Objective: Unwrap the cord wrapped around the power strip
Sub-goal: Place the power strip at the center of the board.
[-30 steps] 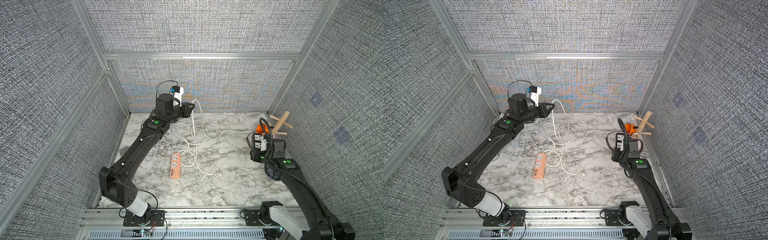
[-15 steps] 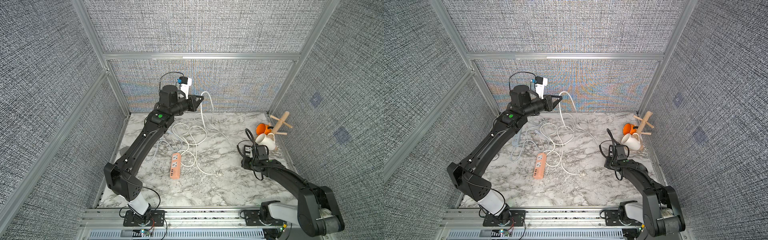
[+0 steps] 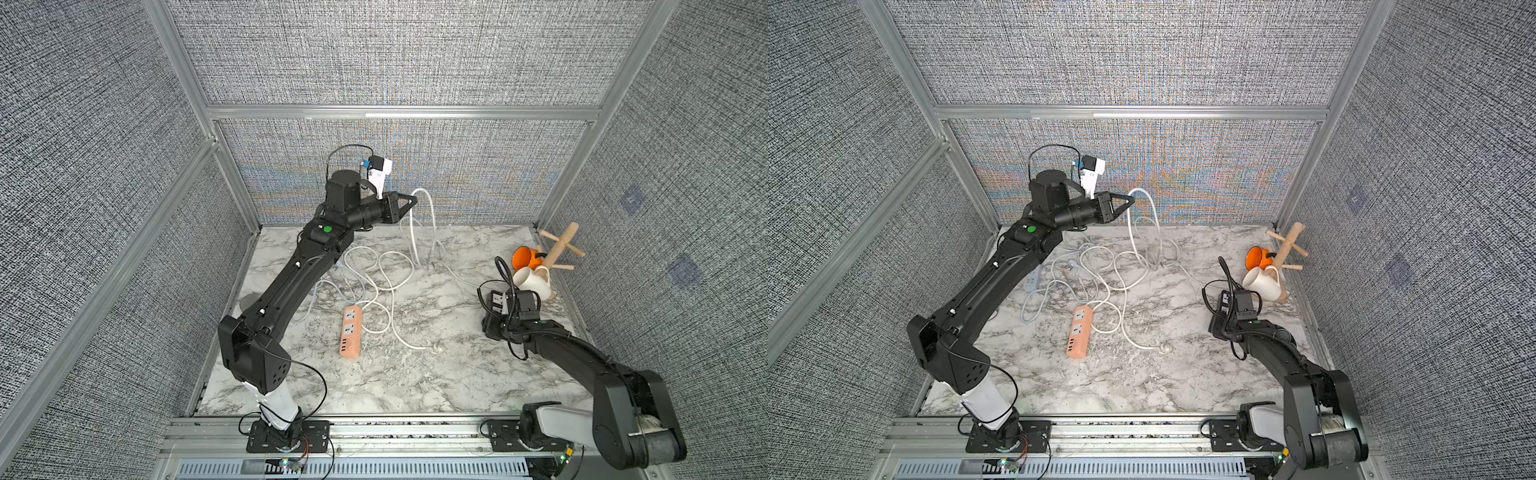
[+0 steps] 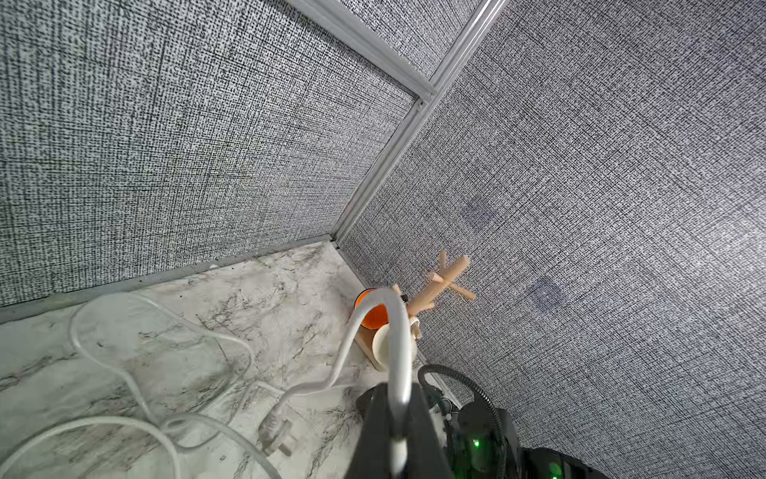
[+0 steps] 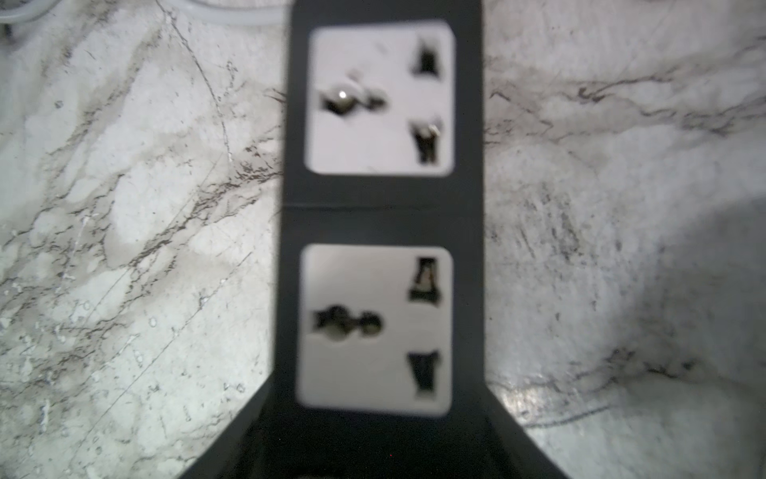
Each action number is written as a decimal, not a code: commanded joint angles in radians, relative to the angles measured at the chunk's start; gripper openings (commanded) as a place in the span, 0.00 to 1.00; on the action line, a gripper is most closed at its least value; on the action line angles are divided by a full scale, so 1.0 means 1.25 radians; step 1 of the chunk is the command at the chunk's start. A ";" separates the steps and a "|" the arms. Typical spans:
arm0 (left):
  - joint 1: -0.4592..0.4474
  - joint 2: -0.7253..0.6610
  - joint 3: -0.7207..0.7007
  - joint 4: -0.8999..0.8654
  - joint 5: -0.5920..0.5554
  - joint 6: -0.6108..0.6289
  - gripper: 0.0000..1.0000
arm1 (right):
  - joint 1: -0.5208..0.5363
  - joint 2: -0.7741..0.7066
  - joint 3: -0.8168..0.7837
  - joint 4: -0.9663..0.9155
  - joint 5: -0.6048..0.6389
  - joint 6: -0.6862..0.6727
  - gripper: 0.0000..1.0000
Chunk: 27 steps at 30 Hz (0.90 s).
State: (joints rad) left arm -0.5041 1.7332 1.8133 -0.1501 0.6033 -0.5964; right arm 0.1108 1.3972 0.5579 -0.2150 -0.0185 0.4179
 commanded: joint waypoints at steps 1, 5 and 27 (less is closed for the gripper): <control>0.000 0.011 0.007 0.068 0.021 -0.021 0.00 | -0.001 -0.019 0.010 0.008 -0.028 -0.009 0.74; -0.001 0.031 0.014 0.082 0.030 -0.039 0.00 | 0.000 -0.051 0.024 -0.024 -0.038 -0.021 0.81; 0.045 0.089 0.071 0.649 0.121 -0.546 0.00 | -0.025 0.215 0.395 0.112 -0.328 -0.067 0.42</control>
State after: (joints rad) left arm -0.4667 1.8439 1.9011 0.4385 0.7589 -1.1149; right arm 0.0929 1.6188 1.0344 -0.1799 -0.3508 0.2947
